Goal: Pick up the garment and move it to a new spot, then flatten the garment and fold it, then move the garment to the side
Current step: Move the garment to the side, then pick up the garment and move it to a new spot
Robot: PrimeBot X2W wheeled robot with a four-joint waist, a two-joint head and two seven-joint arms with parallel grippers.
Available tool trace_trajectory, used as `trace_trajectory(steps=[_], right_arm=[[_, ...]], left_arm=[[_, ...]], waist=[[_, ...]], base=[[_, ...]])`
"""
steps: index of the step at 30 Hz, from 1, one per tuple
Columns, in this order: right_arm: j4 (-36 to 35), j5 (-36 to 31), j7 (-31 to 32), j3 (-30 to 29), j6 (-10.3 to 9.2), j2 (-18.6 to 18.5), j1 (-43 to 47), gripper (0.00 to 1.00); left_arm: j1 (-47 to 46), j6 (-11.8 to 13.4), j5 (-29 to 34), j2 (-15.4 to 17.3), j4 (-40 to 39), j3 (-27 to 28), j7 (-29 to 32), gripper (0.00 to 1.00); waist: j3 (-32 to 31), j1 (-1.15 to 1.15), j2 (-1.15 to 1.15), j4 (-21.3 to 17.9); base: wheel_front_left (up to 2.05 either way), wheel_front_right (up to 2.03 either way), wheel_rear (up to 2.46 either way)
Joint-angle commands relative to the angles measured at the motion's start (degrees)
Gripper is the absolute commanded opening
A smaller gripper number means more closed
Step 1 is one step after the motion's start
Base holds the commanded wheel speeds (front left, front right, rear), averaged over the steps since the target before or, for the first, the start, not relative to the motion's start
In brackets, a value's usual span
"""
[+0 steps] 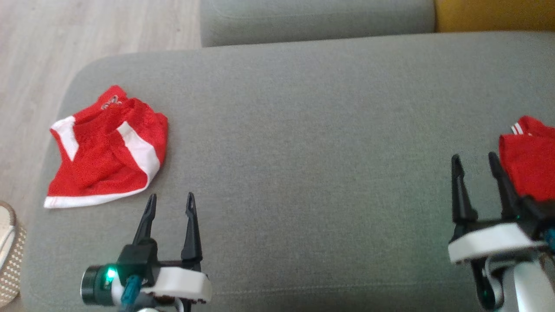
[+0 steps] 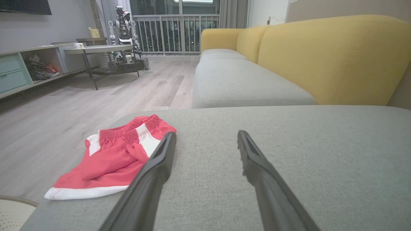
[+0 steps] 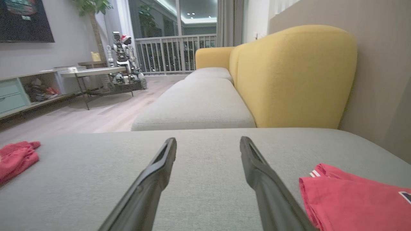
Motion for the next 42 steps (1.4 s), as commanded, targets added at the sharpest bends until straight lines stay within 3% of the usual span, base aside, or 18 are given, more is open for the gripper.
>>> trace_trajectory(steps=[1,9,20,27,32,42], right_arm=[[-3.33,0.38,-0.59,1.9,-0.02,-0.28,0.01,1.0],[-10.58,1.03,-0.6,6.16,-0.02,-0.27,8.13,1.0],[-9.24,1.46,-0.6,9.01,-0.02,-0.27,11.07,1.0],[-8.32,1.8,-0.6,9.61,-0.02,-0.27,11.26,1.0],[-7.42,1.81,-0.6,10.46,-0.02,-0.27,11.34,1.0],[-7.07,1.74,-0.6,11.29,-0.02,-0.27,11.87,1.0]], left_arm=[[-1.17,0.2,-0.26,-0.22,-2.39,2.24,-0.7,1.0],[1.8,0.17,0.8,-0.21,-3.36,4.25,-0.7,1.0],[3.52,-1.29,1.0,-0.22,-3.35,5.11,-0.7,1.0],[3.5,-2.02,0.81,-0.22,-2.47,4.95,-0.7,1.0],[3.4,-1.75,0.76,-0.22,-2.37,4.68,-0.7,1.0],[3.5,-1.74,0.98,-0.22,-3.27,4.05,-0.7,1.0]], waist=[[-1.42,0.0,0.0,1.01],[-4.19,0.0,0.0,0.58],[-6.38,0.0,0.0,-1.16],[-6.57,0.0,0.0,-0.28],[-6.6,0.0,0.0,2.42],[-6.19,0.0,0.0,12.95]], base=[[0.0,0.0,0.0],[0.0,0.0,0.0],[0.0,0.0,0.0],[0.0,0.0,0.0],[0.0,0.0,0.0],[0.0,0.0,0.0]])
